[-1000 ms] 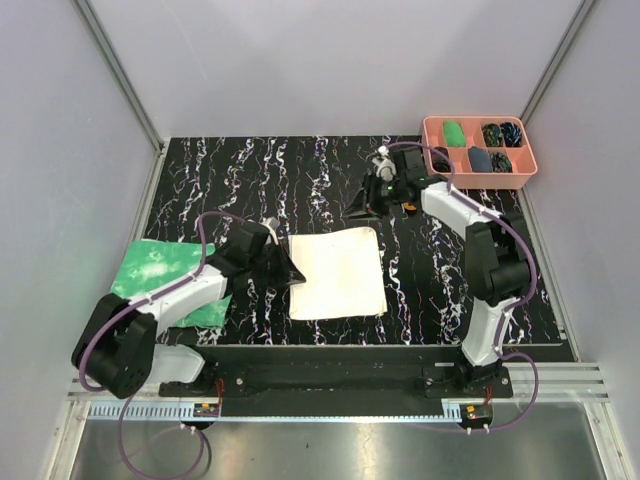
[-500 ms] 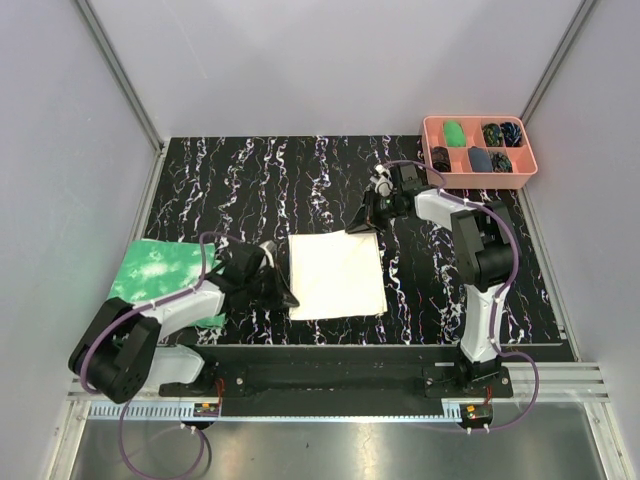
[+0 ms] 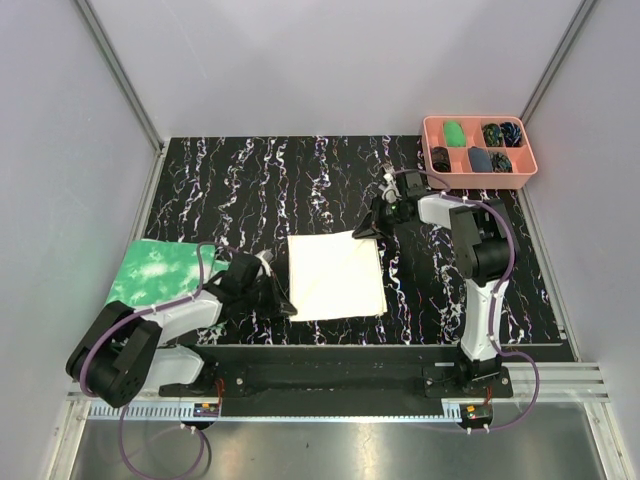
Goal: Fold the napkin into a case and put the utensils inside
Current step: Smooth out the upper triangle-folded napkin at the center of the board.
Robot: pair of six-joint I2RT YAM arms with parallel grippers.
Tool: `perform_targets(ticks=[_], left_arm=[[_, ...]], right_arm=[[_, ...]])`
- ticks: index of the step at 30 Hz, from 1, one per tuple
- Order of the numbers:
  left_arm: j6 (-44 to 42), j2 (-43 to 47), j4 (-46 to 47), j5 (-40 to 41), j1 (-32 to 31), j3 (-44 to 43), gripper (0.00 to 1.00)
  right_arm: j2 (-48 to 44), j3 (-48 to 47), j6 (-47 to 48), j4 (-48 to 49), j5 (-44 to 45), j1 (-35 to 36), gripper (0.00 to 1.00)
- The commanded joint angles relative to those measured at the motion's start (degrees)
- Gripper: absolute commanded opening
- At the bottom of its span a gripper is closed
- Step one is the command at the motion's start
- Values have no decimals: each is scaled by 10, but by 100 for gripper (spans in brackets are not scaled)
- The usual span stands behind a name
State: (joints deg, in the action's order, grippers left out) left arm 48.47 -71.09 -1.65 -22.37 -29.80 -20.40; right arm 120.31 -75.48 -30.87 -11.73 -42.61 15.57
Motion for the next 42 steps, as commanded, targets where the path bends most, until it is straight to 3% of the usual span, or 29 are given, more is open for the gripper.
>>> perform_targets(ticks=[1, 9, 12, 19, 22, 24, 27, 30, 36, 42], left_arm=[[0, -12, 29, 8, -1, 23, 6], [-3, -7, 33, 13, -1, 24, 7], [-2, 20, 18, -6, -1, 4, 15], [-10, 140, -102, 11, 8, -107, 42], [-36, 122, -135, 17, 32, -160, 70], [-64, 91, -161, 1, 66, -193, 75], [-116, 13, -179, -11, 100, -260, 74], [-169, -80, -229, -36, 124, -344, 68], [-262, -258, -314, -62, 151, -481, 67], [-288, -366, -310, -88, 162, -547, 64]], right_arm=[[6, 5, 9, 23, 6, -23, 18], [34, -33, 37, -3, 18, -29, 19], [5, -58, 57, -50, 38, -28, 20], [-135, -33, 80, -157, 117, -17, 33], [-196, -3, 74, -179, 160, 9, 46], [-230, 10, 66, -183, 196, 59, 57], [-261, 40, 38, -175, 247, 130, 71], [-278, 79, 2, -139, 252, 178, 75], [-289, 172, -22, -113, 260, 190, 66], [-334, 215, -30, -95, 243, 191, 57]])
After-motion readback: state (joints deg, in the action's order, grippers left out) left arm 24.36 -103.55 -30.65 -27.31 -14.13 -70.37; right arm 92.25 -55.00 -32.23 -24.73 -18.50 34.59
